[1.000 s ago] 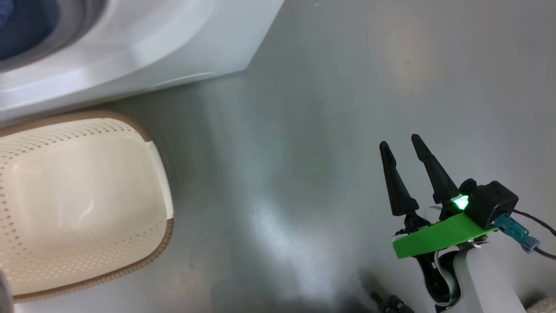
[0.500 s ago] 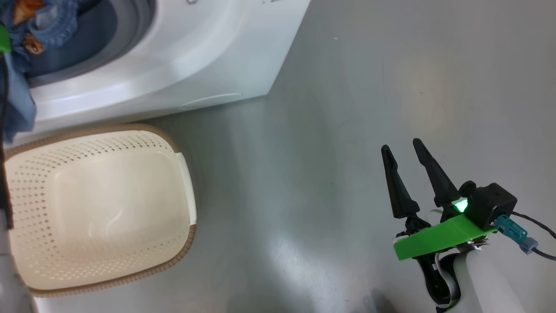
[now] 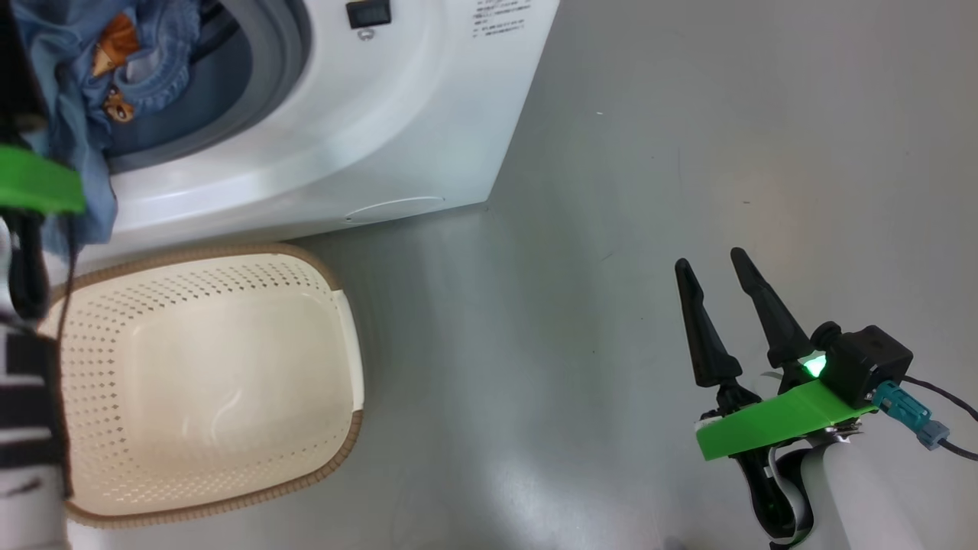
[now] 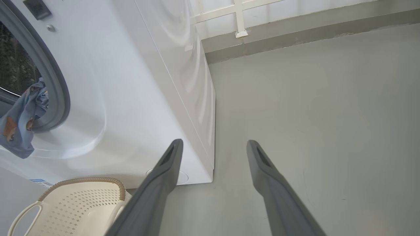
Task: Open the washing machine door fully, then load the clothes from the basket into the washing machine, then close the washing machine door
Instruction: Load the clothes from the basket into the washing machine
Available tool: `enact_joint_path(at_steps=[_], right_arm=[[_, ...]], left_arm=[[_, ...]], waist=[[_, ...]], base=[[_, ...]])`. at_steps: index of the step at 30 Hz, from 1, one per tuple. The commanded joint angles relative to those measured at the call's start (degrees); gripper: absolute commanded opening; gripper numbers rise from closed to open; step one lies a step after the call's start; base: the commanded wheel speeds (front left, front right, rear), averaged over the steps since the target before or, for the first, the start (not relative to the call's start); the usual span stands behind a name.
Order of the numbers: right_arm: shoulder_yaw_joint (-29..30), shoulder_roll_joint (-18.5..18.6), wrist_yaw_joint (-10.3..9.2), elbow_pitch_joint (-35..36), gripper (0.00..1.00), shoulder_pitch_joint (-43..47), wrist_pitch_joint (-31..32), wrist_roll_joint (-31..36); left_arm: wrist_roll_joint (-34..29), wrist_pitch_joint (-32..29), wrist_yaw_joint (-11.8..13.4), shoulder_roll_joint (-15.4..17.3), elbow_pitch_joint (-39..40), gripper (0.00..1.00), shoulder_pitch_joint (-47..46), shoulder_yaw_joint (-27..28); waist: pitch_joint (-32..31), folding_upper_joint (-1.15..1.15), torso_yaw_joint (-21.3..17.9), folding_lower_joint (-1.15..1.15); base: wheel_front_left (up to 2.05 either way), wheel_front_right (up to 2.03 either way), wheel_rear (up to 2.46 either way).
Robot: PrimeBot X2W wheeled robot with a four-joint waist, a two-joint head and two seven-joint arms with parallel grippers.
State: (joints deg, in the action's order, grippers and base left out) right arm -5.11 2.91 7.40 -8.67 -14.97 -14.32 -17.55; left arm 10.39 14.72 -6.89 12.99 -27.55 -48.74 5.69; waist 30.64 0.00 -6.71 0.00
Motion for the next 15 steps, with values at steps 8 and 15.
enact_joint_path(at_steps=[8,15], right_arm=[[-1.4,0.0,0.09,1.7,1.0,1.7,-0.7,0.6],[-1.3,0.0,0.09,1.6,1.0,1.8,-0.7,0.7]], left_arm=[[0.3,0.3,0.6,-0.3,9.2,1.0,11.4,5.2],[0.6,0.3,1.1,-4.0,14.7,1.0,20.0,8.6]], waist=[[0.2,0.0,0.8,0.0],[0.2,0.0,1.3,0.0]], base=[[0.0,0.0,0.0],[0.0,0.0,0.0]])
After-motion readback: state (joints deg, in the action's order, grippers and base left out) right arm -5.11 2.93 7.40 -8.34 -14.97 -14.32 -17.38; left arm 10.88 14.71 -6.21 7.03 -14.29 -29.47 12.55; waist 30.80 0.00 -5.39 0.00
